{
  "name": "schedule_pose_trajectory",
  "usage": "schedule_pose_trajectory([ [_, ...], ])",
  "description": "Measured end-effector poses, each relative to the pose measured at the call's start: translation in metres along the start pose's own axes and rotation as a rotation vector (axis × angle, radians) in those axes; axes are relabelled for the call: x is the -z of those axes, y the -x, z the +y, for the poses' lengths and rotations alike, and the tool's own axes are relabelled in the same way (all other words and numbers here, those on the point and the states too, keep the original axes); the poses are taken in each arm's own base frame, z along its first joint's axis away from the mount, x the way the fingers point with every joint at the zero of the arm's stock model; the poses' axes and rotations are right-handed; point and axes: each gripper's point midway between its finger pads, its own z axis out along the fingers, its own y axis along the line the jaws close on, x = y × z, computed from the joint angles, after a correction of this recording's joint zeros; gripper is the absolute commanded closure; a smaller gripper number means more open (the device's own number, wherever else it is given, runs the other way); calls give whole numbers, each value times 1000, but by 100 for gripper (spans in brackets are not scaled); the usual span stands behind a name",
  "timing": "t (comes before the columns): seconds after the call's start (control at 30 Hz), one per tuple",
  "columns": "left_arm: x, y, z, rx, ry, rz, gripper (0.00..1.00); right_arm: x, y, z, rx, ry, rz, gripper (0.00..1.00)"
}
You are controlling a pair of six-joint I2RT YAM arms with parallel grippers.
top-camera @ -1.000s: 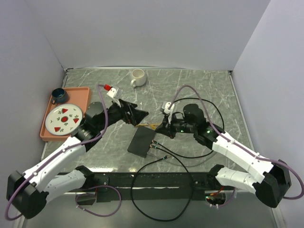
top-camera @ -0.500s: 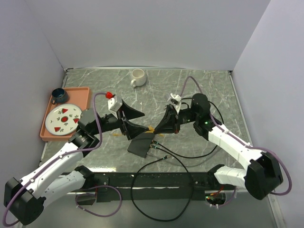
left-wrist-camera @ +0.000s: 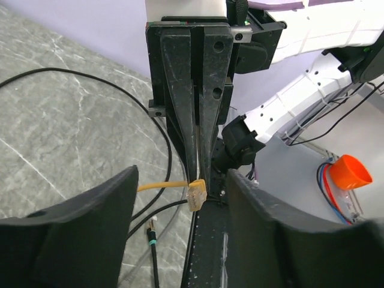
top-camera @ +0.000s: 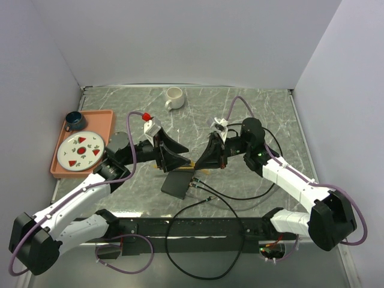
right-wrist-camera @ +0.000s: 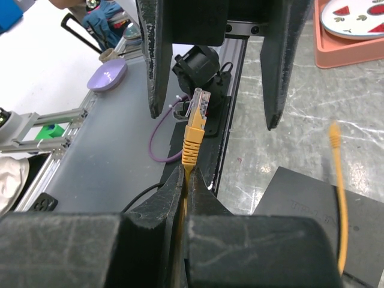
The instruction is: Insert the plug into the switch port
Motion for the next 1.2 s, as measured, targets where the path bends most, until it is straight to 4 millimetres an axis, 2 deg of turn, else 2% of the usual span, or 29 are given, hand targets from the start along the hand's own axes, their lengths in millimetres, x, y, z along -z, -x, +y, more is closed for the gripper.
schedule_pose_trajectory([
  [0.17, -2, 0, 0, 26, -2, 0, 59, 0, 0, -4, -9, -23, -4, 100],
  [0.23, -2, 0, 0, 27, -3, -1, 72, 0, 0, -6, -13, -35, -7, 100],
  [0.27, -2, 1, 0, 29, -2, -2, 81, 0, 0, -7, -15, -41, -8, 100],
  [0.33, -2, 1, 0, 33, -1, -2, 91, 0, 0, -9, -17, -53, -10, 100],
  [0.37, -2, 2, 0, 37, 2, -2, 99, 1, 0, -10, -18, -58, -10, 100],
  [0.43, -3, 3, 1, 47, 5, -2, 99, 1, 0, -12, -17, -72, -12, 96],
  [0.47, -4, 4, 1, 49, 6, -2, 99, 1, 0, -13, -18, -79, -14, 77],
  [0.53, -4, 4, 3, 58, 17, 1, 99, 1, 0, -15, -23, -97, -17, 56],
  [0.57, -5, 5, 4, 59, 24, -2, 99, 2, 1, -17, -27, -114, -20, 41],
  [0.67, -5, 8, 8, 70, 52, -8, 99, 4, 1, -28, -36, -188, -27, 27],
  [0.87, -6, 18, 24, 124, 168, -28, 99, 18, 14, -46, -9, -401, -55, 20],
  [1.07, -7, 40, 41, 190, 305, -63, 99, 33, 39, -42, 135, -600, -113, 16],
  [1.2, -4, 48, 47, 227, 372, -75, 99, 27, 44, -39, 219, -680, -115, 16],
])
